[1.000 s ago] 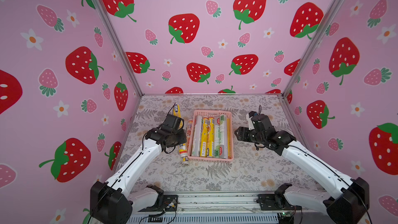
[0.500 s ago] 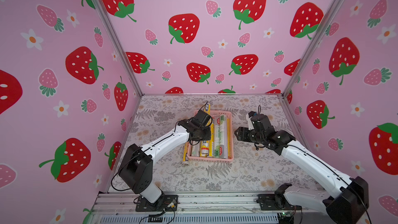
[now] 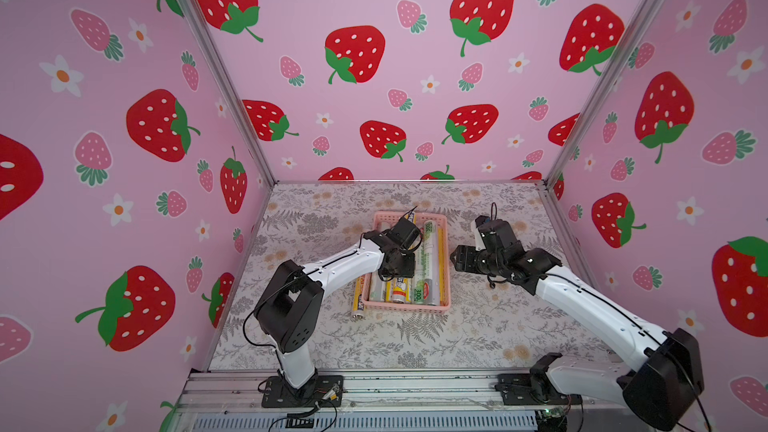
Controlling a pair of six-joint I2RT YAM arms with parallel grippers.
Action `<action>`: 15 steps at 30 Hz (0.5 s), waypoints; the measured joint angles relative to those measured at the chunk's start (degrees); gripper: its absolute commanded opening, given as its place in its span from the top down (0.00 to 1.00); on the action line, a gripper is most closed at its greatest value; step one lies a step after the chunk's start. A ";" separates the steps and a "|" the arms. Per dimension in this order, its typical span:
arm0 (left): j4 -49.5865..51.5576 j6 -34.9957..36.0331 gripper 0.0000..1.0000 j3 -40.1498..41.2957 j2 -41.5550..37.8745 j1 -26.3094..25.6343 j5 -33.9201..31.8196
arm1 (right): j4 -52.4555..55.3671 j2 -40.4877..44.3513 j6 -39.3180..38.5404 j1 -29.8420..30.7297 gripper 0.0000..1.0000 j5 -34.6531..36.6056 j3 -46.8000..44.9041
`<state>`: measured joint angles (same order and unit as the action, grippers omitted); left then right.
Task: Put the plastic wrap into the basket
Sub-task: Place the plastic wrap in the basket.
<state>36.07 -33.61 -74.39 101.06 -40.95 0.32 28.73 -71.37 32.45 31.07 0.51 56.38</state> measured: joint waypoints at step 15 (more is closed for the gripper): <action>-1.51 -0.02 0.26 0.00 0.57 -0.79 2.75 | -1.31 -2.73 -0.81 0.00 0.28 -0.22 2.93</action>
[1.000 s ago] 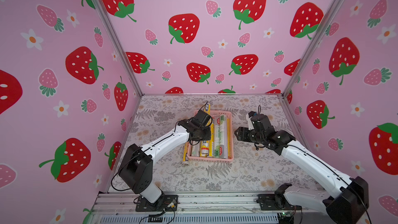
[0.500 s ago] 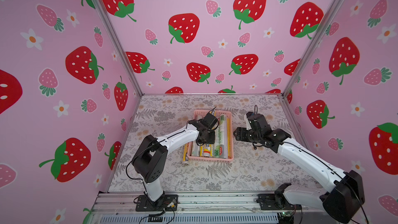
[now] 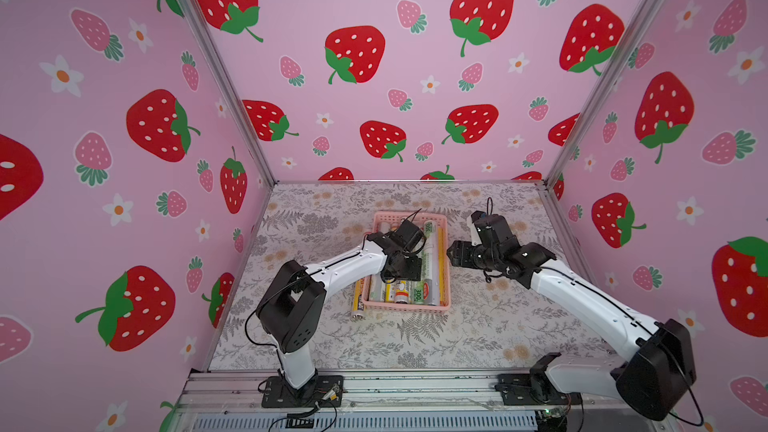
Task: Put the plastic wrap into the basket
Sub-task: Place the plastic wrap in the basket.
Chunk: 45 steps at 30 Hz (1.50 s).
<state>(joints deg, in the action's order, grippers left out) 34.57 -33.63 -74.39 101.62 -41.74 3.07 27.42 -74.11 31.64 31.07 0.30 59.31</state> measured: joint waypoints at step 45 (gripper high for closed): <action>-0.22 -3.37 0.24 22.86 -30.71 10.71 -4.24 | -3.48 -8.04 1.90 0.00 0.28 -2.56 2.38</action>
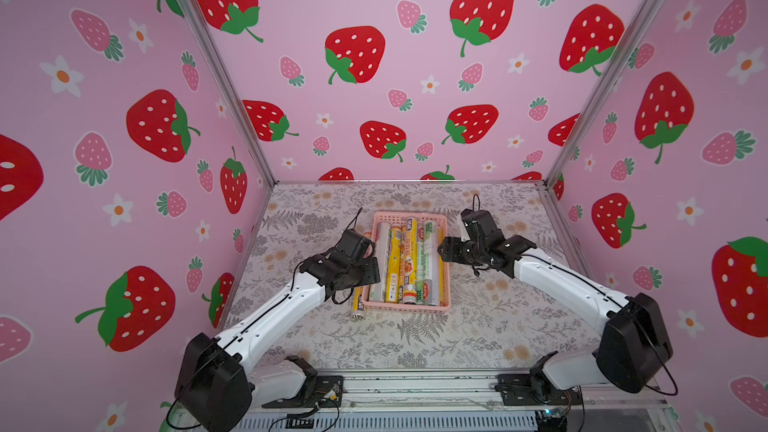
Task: Put the plastic wrap into the basket
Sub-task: Place the plastic wrap in the basket, then adjust the basket at the center of the board.
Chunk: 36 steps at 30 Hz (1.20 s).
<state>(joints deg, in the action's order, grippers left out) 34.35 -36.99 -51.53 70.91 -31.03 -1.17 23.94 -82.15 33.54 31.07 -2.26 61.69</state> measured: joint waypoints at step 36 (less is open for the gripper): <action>-5.62 -6.34 0.17 5.01 -0.24 -9.51 -2.56 | 2.27 6.05 2.27 0.02 0.28 -0.70 -5.81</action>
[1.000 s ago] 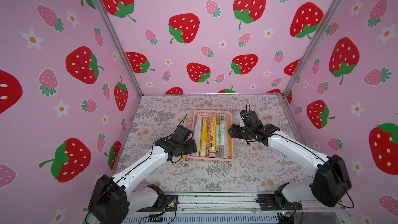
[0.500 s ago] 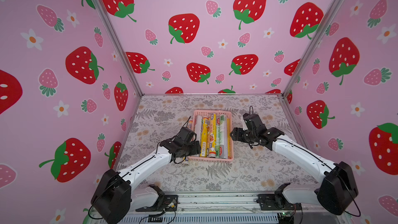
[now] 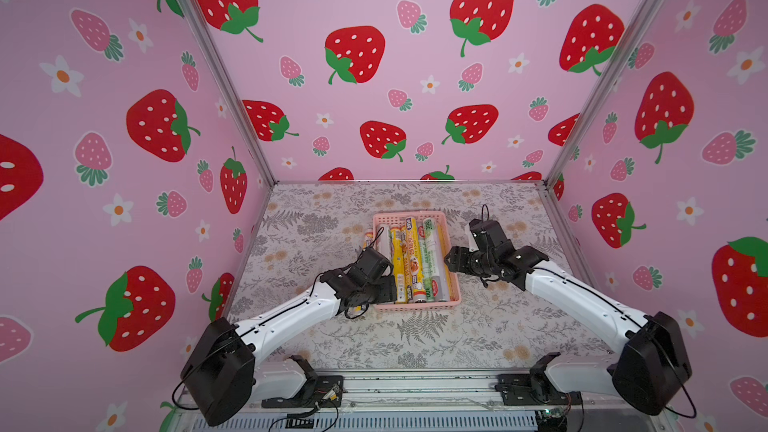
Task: Put the plastic wrap into the basket
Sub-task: Adjust the basket at the center of the board.
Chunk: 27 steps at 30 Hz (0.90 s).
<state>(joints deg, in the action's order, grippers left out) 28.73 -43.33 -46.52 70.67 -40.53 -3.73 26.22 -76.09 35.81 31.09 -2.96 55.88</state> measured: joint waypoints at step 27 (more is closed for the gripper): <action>4.35 4.35 0.24 3.45 6.78 11.34 -0.83 | 0.04 -1.01 -1.49 0.00 0.27 0.44 -0.04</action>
<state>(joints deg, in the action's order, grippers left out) 33.08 -38.98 -43.07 77.45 -29.19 -4.56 26.26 -77.10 34.33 31.09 -2.52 55.83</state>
